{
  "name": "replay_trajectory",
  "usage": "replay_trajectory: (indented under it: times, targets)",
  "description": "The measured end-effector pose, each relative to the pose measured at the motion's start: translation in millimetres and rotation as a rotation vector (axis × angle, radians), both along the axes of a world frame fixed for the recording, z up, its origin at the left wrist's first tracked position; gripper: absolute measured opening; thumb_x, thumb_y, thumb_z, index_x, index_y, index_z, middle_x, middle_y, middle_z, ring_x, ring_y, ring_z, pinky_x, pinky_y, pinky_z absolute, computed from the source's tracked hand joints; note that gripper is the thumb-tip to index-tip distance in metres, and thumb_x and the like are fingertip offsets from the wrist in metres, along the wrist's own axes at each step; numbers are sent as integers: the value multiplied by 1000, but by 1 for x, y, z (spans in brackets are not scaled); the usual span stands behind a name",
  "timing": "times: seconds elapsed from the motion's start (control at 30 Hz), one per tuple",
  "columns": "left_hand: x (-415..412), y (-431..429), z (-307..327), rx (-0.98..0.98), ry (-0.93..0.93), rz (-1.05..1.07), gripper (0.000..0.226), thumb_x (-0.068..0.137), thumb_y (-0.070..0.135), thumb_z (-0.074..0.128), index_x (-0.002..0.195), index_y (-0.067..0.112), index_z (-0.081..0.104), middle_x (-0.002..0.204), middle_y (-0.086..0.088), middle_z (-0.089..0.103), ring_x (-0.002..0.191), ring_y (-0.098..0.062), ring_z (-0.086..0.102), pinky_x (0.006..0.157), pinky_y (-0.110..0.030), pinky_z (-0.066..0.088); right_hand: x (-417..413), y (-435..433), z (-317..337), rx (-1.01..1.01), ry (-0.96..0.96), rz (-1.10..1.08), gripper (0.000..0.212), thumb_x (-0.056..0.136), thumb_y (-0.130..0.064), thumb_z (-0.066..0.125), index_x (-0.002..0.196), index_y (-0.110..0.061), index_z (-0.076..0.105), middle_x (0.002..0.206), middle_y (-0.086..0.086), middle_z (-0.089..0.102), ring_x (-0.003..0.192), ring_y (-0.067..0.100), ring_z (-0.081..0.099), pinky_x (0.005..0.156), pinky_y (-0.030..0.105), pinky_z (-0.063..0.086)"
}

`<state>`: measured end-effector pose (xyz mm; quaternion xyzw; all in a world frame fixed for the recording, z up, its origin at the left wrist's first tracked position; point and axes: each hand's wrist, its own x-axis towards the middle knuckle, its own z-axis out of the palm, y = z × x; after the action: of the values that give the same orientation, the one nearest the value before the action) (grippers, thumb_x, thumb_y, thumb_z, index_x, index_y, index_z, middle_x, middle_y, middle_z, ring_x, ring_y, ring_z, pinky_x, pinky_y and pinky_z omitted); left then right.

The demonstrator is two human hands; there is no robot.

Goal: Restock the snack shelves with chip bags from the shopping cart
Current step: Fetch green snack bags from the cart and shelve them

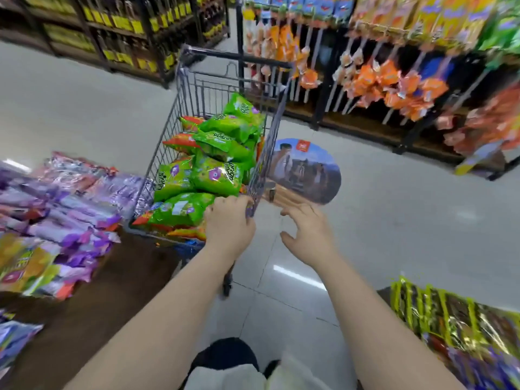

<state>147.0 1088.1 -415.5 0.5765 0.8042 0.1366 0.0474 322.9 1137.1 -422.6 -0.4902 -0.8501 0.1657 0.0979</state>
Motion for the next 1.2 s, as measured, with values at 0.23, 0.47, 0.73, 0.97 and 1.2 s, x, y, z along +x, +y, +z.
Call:
replay_trajectory:
  times: [0.23,0.47,0.73,0.97,1.2]
  targets:
    - [-75,66,-42,-89,-135,280,41,83,30,61,123,32,60,115,1,63,115,-28,51,93,-43,40,-74,126,-25,-22,9,162,42,81,-29,69,121,-20,61,123,3,58,122,30,45,99,40,38]
    - [-144,145,-61,-192,-210,422,39,86,36,61,125,30,58,121,-1,62,119,-28,50,93,-42,41,-153,233,-36,-102,-32,266,50,79,-30,69,127,-20,58,123,3,57,119,29,46,100,39,39]
    - [-185,180,-91,-180,-478,675,42,83,40,71,122,26,60,119,-3,63,115,-26,55,93,-38,47,-230,333,-48,-157,-83,468,53,81,-20,71,131,-21,55,132,6,53,125,27,40,107,34,30]
    - [-174,201,-125,-27,-774,1121,65,74,27,83,130,13,52,125,-13,52,102,-23,51,85,-28,39,-303,390,-62,-239,-275,931,78,70,-21,84,139,-20,48,140,6,46,133,26,37,108,32,30]
    - [-138,222,-138,335,-952,1655,86,71,26,88,139,10,38,130,-17,53,118,-33,53,97,-41,46,-347,422,-65,-421,-427,1135,98,71,-31,85,151,-17,30,153,10,35,141,25,28,113,33,24]
